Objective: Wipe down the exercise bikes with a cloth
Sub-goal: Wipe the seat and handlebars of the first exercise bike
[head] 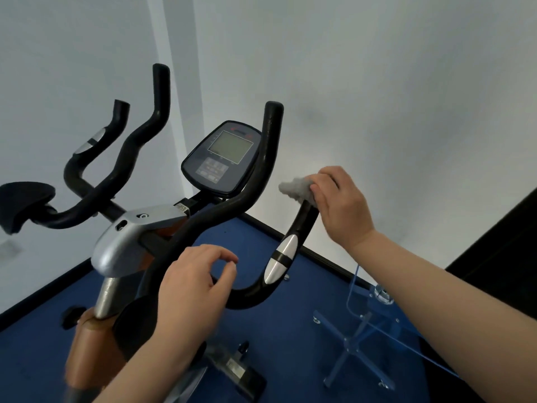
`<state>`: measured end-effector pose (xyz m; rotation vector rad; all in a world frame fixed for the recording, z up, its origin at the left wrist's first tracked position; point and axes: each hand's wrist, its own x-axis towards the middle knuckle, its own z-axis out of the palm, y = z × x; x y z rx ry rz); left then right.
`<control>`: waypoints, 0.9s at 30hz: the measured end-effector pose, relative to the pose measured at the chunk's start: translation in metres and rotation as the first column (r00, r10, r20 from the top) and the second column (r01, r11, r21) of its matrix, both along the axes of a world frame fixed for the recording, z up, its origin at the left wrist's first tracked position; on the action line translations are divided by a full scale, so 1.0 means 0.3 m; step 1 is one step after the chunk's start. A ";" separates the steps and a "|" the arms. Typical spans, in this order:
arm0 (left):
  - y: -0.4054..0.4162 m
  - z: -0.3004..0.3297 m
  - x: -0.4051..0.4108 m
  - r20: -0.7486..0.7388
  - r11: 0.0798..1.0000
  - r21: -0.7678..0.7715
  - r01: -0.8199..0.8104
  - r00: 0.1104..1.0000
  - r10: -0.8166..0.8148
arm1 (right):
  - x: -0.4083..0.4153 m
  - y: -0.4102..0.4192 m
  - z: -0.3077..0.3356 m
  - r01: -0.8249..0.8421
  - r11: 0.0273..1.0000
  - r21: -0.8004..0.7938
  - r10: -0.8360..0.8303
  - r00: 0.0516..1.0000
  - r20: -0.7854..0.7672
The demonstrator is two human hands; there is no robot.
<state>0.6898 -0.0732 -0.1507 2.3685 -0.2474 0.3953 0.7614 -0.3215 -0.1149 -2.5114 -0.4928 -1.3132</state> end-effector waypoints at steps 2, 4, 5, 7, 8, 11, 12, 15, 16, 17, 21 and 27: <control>-0.004 -0.001 0.003 -0.003 1.000 0.023 0.003 1.000 -0.003 | -0.030 0.053 -0.027 0.040 0.963 0.266 -0.017 0.996 -0.091; -0.004 -0.001 0.005 -0.003 1.000 0.026 -0.002 1.000 0.002 | -0.052 0.133 -0.059 0.104 0.824 0.557 -0.030 0.990 -0.140; -0.005 -0.001 0.006 -0.007 1.000 0.019 -0.002 1.000 0.002 | -0.060 0.172 -0.071 0.132 0.743 0.657 -0.043 0.988 -0.150; -0.004 -0.003 0.006 -0.010 1.000 -0.003 -0.006 1.000 0.006 | -0.069 0.221 -0.078 0.156 0.607 0.780 -0.058 0.987 -0.153; -0.003 -0.006 0.007 -0.007 1.000 -0.012 -0.008 1.000 0.008 | -0.071 0.233 -0.076 0.165 0.552 0.817 -0.061 0.986 -0.158; -0.003 -0.009 0.008 0.002 1.000 -0.020 -0.013 1.000 0.013 | -0.096 0.267 -0.099 0.212 0.403 0.890 -0.039 0.976 -0.215; -0.003 -0.011 0.008 0.006 1.000 -0.023 -0.016 1.000 0.016 | -0.115 0.289 -0.128 0.233 0.360 0.904 -0.021 0.970 -0.241; -0.004 -0.013 0.007 0.007 0.999 -0.046 -0.019 1.000 0.019 | -0.206 0.379 -0.235 0.238 0.328 0.914 -0.002 0.968 -0.252; -0.004 -0.013 0.007 0.012 0.998 -0.055 -0.017 1.000 0.018 | -0.229 0.397 -0.258 0.219 0.372 0.902 -0.015 0.973 -0.231; -0.003 -0.013 0.007 0.019 0.998 -0.067 -0.015 1.000 0.017 | -0.240 0.403 -0.275 0.201 0.435 0.878 -0.026 0.977 -0.211; 0.005 -0.025 0.002 0.023 0.982 -0.187 -0.005 1.000 0.010 | -0.276 0.333 -0.305 0.125 0.772 0.623 0.054 0.964 -0.260; 0.023 -0.025 -0.027 0.092 0.930 -0.366 -0.019 0.994 0.057 | -0.294 0.199 -0.281 -0.106 0.982 -0.156 0.062 0.962 -0.266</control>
